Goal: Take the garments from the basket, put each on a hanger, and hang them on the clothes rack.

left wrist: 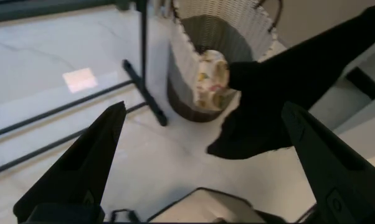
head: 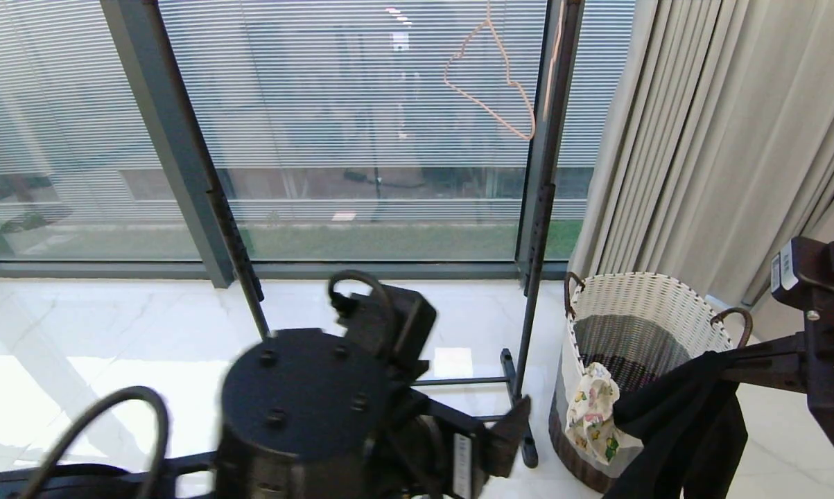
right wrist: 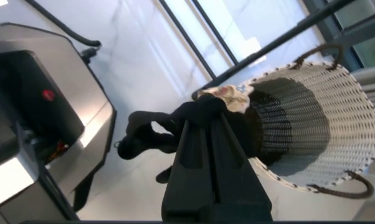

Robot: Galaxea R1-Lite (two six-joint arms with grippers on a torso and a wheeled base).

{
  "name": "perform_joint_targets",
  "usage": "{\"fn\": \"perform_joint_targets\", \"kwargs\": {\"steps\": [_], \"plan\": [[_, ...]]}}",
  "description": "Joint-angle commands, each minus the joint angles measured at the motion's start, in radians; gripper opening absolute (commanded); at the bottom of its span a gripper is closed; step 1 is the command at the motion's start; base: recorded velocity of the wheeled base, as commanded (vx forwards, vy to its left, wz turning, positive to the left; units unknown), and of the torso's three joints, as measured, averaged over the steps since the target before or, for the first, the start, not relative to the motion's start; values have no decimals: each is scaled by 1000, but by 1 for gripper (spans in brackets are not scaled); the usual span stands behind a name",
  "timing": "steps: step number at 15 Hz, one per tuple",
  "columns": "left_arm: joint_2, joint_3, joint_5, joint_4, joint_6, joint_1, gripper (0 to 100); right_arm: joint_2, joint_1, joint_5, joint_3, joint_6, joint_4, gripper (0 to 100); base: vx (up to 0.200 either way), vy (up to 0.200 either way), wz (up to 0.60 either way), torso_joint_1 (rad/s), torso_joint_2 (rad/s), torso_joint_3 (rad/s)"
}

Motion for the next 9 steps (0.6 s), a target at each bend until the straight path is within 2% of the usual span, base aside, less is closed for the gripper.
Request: {"fn": "perform_joint_targets", "kwargs": {"steps": [1, 4, 6, 9], "plan": [[291, -193, 44, -17, -68, -135, 100, -8, 41, -1, -9, 10, 0, 0, 0, 0, 0, 0, 0, 0], [423, -295, 50, -17, -55, -206, 100, -7, 58, -3, -24, 10, 0, 0, 0, 0, 0, 0, 0, 0], [483, -334, 55, -18, -26, -206, 100, -10, 58, -3, -25, 23, 0, 0, 0, 0, 0, 0, 0, 0], [541, -407, 62, -18, -25, -180, 100, -27, 81, -3, -27, 43, 1, 0, 0, 0, 0, 0, 0, 0]]}}
